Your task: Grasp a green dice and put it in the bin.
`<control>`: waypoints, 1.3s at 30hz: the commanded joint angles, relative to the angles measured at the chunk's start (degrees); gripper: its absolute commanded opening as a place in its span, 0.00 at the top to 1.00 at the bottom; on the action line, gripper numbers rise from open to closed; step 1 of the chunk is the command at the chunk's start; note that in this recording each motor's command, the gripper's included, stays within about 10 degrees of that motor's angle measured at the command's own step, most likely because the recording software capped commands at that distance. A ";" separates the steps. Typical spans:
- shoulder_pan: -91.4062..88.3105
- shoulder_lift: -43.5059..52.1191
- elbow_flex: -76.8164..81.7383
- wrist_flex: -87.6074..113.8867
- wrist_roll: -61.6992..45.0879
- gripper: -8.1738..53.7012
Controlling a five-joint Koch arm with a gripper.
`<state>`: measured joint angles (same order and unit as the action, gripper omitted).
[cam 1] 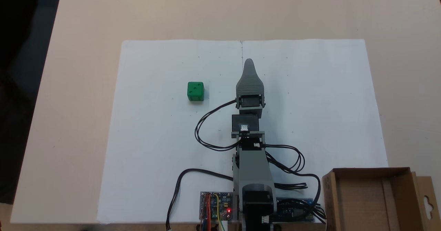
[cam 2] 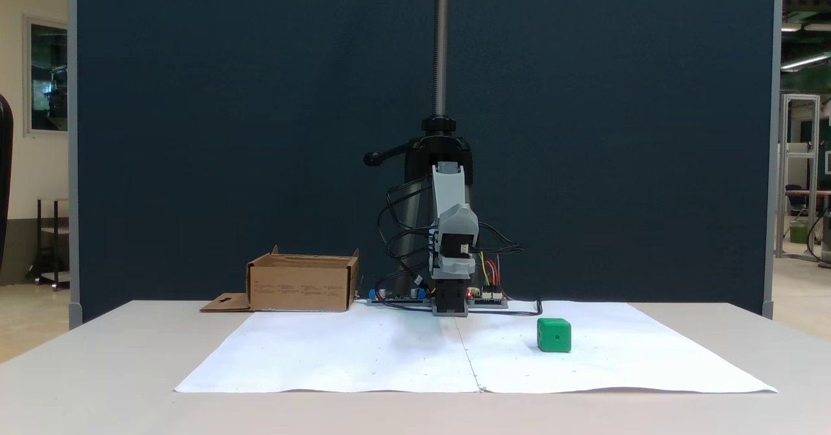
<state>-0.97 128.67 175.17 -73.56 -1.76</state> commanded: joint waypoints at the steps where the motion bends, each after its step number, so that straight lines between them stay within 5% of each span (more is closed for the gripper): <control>1: 2.29 6.06 4.22 -5.80 1.67 0.13; 39: -1.23 6.15 4.22 -5.89 1.67 0.14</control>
<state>-1.32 128.67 175.17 -73.56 -1.76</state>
